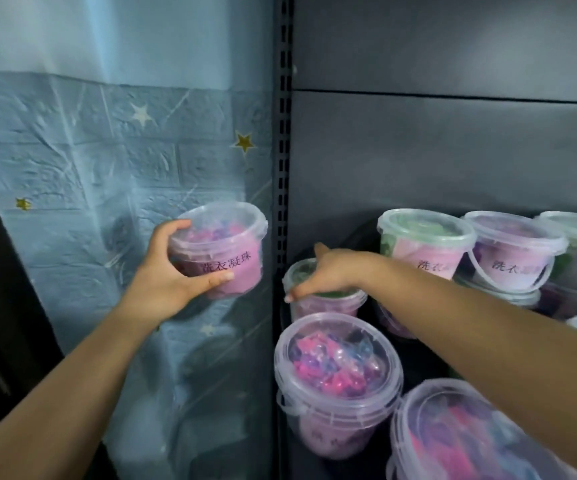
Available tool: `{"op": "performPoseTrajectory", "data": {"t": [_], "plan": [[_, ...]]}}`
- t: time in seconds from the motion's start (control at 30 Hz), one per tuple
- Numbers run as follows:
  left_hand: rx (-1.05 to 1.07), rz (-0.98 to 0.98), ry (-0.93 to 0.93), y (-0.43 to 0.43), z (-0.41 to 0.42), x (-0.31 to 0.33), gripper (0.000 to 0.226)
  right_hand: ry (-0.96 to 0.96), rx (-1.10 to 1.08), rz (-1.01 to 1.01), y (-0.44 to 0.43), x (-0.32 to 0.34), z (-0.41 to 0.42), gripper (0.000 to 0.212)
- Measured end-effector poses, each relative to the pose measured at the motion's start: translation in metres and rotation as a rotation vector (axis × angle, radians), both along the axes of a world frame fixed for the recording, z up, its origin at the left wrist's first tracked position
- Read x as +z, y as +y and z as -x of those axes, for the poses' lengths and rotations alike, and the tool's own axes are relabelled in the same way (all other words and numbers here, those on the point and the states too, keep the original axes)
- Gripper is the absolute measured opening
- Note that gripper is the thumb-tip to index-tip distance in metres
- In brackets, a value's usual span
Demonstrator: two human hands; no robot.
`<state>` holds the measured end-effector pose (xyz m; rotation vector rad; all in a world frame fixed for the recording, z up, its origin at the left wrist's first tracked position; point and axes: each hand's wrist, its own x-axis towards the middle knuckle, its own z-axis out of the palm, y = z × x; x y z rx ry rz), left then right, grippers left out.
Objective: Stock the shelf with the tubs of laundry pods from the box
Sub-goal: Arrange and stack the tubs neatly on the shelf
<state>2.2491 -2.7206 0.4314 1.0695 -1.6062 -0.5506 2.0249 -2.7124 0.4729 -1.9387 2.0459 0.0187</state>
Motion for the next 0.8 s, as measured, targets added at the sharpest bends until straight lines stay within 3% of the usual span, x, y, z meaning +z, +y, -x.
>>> {"op": "performPoseTrajectory", "data": {"t": [0.17, 0.3, 0.5, 0.8], "plan": [[-0.08, 0.004, 0.06, -0.008, -0.003, -0.011, 0.076, -0.143, -0.026, 0.121, -0.005, 0.012, 0.002, 0.101], [-0.173, -0.07, 0.077, -0.012, 0.006, -0.016, 0.081, -0.257, -0.046, 0.325, 0.004, 0.039, 0.005, 0.082], [-0.212, -0.123, 0.037, -0.018, 0.024, -0.029, 0.078, -0.408, -0.088, 0.634, 0.047, 0.097, 0.031, 0.072], [-0.266, -0.206, -0.017, -0.019, 0.054, -0.051, 0.09, -0.59, -0.091, 0.714, 0.112, 0.096, 0.061, 0.055]]}}
